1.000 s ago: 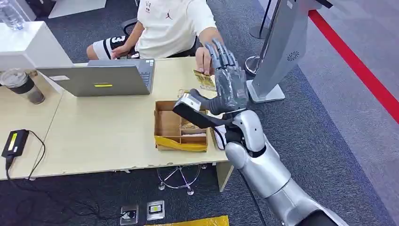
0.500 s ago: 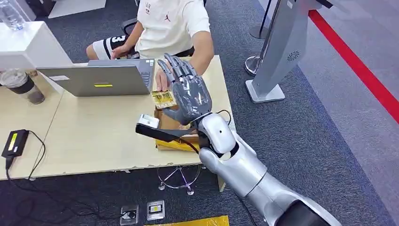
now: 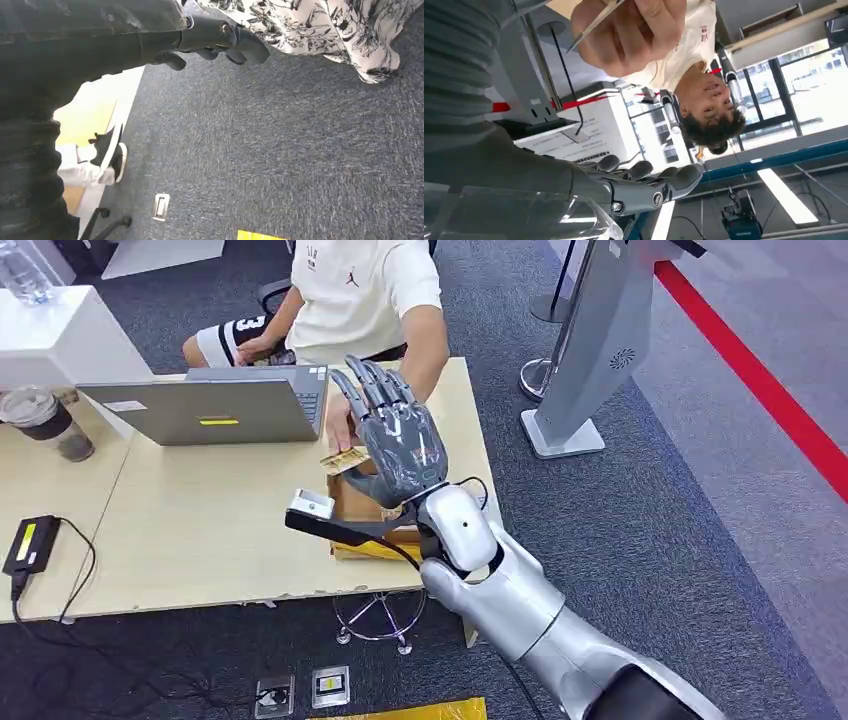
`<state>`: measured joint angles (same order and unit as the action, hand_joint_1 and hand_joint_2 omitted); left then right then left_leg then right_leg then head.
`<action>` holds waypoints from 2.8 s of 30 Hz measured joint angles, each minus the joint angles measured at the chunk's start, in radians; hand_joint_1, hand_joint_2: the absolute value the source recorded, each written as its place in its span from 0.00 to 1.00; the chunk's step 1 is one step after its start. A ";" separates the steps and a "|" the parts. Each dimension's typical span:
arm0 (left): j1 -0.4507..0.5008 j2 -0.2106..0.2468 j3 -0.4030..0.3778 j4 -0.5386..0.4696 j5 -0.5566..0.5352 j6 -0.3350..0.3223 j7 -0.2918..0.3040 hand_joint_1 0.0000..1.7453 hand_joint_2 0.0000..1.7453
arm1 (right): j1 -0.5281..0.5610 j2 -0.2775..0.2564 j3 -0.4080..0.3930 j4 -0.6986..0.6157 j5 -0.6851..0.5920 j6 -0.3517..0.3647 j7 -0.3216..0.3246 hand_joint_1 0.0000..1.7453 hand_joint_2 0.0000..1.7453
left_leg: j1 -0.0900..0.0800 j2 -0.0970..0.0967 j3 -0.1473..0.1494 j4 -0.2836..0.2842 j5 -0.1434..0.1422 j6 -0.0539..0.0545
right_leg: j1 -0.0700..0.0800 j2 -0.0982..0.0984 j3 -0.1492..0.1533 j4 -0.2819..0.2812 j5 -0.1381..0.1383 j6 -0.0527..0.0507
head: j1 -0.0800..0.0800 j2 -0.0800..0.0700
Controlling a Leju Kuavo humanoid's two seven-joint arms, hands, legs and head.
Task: Pass the card to the sensor for recognition and then transmit it.
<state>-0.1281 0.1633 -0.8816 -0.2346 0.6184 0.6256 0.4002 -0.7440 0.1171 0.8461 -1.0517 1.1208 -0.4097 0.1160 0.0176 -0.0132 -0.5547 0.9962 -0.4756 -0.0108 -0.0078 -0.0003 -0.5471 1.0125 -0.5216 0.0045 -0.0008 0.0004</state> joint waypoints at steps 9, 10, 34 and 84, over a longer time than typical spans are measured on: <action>0.000 -0.007 0.000 0.000 -0.001 0.011 0.008 0.00 1.00 | 0.000 0.001 0.000 0.000 0.004 -0.012 -0.011 0.33 1.00 | 0.000 0.000 0.000 0.000 0.000 0.000 | 0.000 0.000 0.000 0.000 0.000 0.000 | 0.000 0.000; 0.000 -0.008 0.000 0.000 -0.001 0.011 0.008 0.00 1.00 | 0.000 0.001 0.000 0.000 0.004 -0.012 -0.011 0.33 1.00 | 0.000 0.000 0.000 0.000 0.000 0.000 | 0.000 0.000 0.000 0.000 0.000 0.000 | 0.000 0.000; 0.000 -0.008 -0.001 0.000 -0.008 0.002 0.021 0.00 1.00 | 0.009 -0.014 0.013 0.000 0.010 -0.014 0.000 0.95 1.00 | 0.000 0.000 0.000 0.000 0.000 0.000 | 0.000 0.000 0.000 0.000 0.000 0.000 | 0.000 0.000; 0.003 -0.035 -0.001 0.000 -0.004 0.057 0.147 0.00 1.00 | 0.294 -0.268 -0.194 0.178 -0.334 -0.239 0.070 1.00 1.00 | -0.001 0.003 0.000 0.000 -0.001 0.000 | -0.001 0.001 -0.001 0.000 0.000 0.000 | 0.000 0.000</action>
<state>-0.1246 0.1282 -0.8824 -0.2342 0.6146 0.6828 0.5474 -0.4497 -0.1507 0.6523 -0.8736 0.7866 -0.6489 0.1862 0.0170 -0.0105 -0.5547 0.9966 -0.4765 -0.0110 -0.0087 0.0006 -0.5484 1.0120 -0.5214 0.0046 -0.0008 0.0004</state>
